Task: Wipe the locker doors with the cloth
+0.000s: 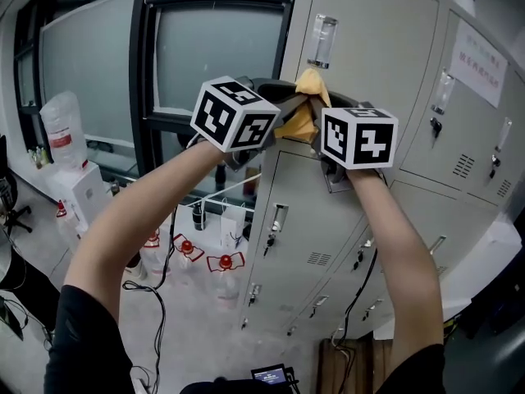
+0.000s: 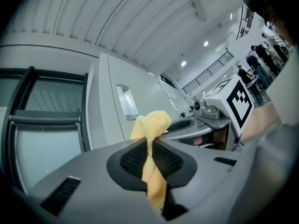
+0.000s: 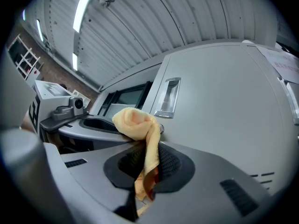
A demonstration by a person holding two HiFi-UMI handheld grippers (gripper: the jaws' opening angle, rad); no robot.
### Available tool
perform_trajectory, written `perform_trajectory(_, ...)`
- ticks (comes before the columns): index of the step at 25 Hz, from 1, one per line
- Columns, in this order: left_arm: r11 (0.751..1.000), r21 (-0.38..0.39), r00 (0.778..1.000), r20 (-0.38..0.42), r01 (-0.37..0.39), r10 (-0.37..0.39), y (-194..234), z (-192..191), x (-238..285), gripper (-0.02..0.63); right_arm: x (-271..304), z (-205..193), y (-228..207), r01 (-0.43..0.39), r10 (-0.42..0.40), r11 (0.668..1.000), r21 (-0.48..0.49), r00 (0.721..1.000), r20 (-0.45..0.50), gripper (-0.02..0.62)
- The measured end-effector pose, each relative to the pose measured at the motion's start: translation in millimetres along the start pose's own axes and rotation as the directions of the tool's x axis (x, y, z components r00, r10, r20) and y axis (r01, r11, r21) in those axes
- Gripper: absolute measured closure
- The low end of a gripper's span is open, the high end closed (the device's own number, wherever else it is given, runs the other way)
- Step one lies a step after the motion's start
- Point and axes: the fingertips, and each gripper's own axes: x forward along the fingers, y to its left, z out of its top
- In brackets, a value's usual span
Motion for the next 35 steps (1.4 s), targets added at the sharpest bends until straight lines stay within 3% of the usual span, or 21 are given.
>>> perform_trajectory(14,1.0,-0.019,0.999,0.043,0.019,-0.018,-7.4,-4.8,12.5,0.563,-5.8,-8.9,-12.3,0.035,-0.035,0.999,-0.032,0.999,0.006,0.534)
perform_trajectory(35,0.992,-0.021,0.991,0.057,0.126,-0.125,-90.4,12.4,105.8,0.563,-81.1,-37.0,-113.1,0.142,-0.142,0.99,-0.008,0.99,-0.02,0.534)
